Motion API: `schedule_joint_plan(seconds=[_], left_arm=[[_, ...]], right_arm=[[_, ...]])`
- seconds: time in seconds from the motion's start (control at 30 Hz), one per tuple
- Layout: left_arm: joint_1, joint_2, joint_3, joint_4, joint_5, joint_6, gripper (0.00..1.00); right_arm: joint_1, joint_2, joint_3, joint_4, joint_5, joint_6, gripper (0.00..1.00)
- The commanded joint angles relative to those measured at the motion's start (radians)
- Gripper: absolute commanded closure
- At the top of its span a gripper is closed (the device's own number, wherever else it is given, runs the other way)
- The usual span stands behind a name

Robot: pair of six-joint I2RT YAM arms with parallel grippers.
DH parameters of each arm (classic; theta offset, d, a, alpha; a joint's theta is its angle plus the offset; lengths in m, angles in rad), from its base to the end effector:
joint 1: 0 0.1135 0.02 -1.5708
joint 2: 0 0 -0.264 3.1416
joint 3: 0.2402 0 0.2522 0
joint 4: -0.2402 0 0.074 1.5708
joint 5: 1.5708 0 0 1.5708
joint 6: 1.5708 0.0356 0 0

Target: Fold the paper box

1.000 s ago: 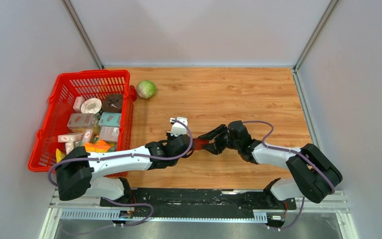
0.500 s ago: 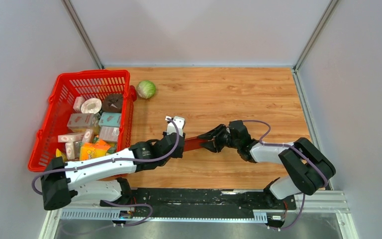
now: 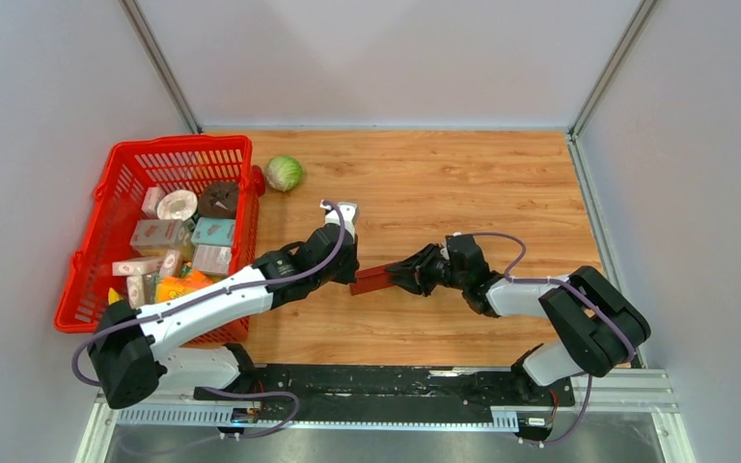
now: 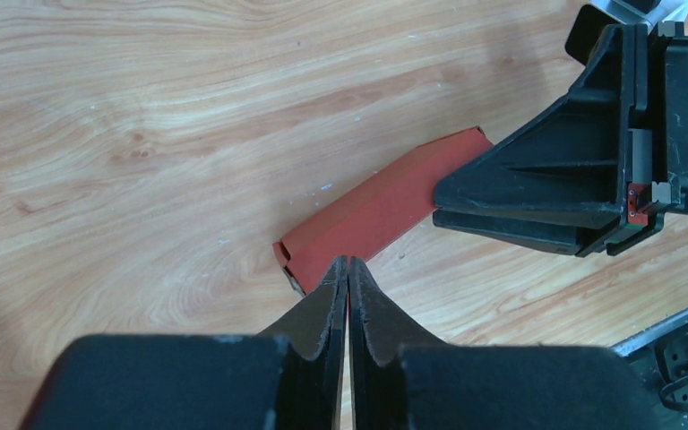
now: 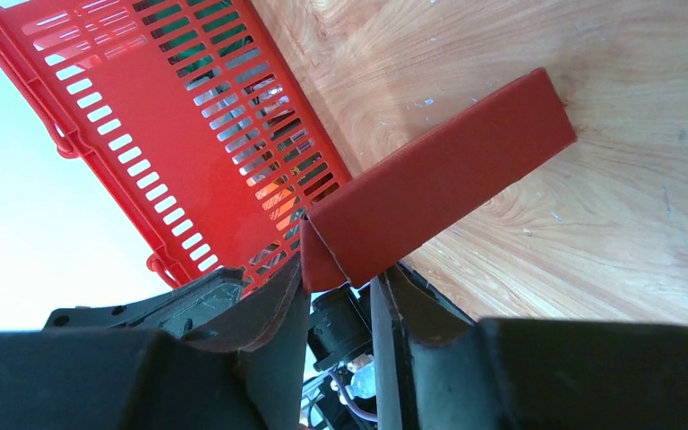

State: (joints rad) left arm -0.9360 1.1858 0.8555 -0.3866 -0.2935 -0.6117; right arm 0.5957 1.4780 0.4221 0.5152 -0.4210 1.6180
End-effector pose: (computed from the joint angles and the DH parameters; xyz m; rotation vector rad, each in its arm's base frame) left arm 0.1586 -0.1980 0.2645 0.2180 2.2877 -0.4866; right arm 0.2068 0.1577 0.1379 0.9927 2.4095 1.5569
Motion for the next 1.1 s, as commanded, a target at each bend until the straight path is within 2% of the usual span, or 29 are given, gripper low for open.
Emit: schedule_joint_plan(seconds=[0.0,0.27,0.57,0.6,0.7,0.73,0.83,0.97,1.07], left_arm=[[0.014,0.029,-0.024,0.084,0.053,-0.003,0.92],[0.025,0.074,-0.081,0.144,0.054,-0.042,0.94],[0.034,0.077,-0.136,0.132,0.016,-0.089,0.95],[0.034,0.084,-0.138,0.127,0.017,-0.094,0.95],[0.034,0.086,-0.168,0.141,0.024,-0.115,0.96],[0.034,0.086,-0.185,0.147,0.030,-0.123,0.96],[0.034,0.094,-0.199,0.163,0.043,-0.131,0.96],[0.034,0.097,-0.204,0.170,0.053,-0.128,0.96],[0.034,0.101,-0.194,0.166,0.057,-0.120,0.96]], right_arm=[[-0.017,0.018,-0.025,-0.037,0.033,-0.049,0.71],[-0.030,0.021,-0.028,-0.024,0.024,-0.056,0.77],[-0.037,0.015,-0.025,-0.011,0.007,-0.105,0.75],[-0.040,0.010,-0.026,-0.009,-0.005,-0.121,0.73],[-0.079,-0.041,-0.022,-0.055,-0.042,-0.258,0.46],[-0.109,-0.053,-0.014,-0.076,-0.061,-0.368,0.34],[-0.178,-0.099,0.032,-0.167,-0.151,-0.507,0.28],[-0.235,-0.090,0.082,-0.190,-0.291,-0.676,0.29],[-0.235,-0.041,0.133,-0.196,-0.361,-0.727,0.27]])
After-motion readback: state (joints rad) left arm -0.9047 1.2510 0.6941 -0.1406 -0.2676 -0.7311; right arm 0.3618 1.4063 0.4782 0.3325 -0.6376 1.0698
